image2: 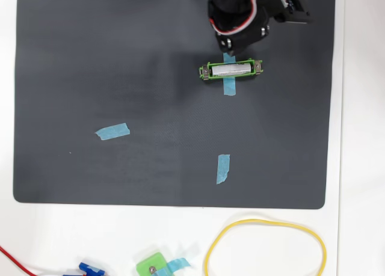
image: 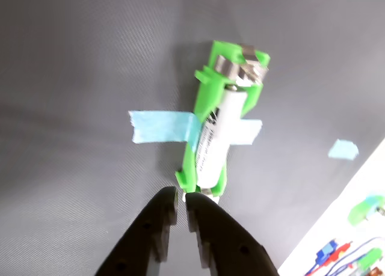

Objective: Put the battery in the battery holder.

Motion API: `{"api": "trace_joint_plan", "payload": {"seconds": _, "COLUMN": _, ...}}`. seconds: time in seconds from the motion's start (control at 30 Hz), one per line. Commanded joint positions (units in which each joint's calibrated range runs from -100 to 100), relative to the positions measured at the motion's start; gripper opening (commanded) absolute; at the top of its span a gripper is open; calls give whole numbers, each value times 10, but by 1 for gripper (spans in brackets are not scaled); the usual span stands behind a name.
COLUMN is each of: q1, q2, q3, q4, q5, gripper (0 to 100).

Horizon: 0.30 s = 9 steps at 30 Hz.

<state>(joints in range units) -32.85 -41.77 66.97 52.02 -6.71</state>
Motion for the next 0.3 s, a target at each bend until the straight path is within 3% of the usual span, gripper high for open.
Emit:
{"api": "trace_joint_plan", "payload": {"seconds": 0.0, "q1": 65, "q2": -136, "q3": 70, "q4": -26, "q5": 2, "gripper": 0}}
{"api": "trace_joint_plan", "payload": {"seconds": 0.27, "q1": 159, "q2": -379, "q3": 202, "q4": -42, "q5": 2, "gripper": 0}}
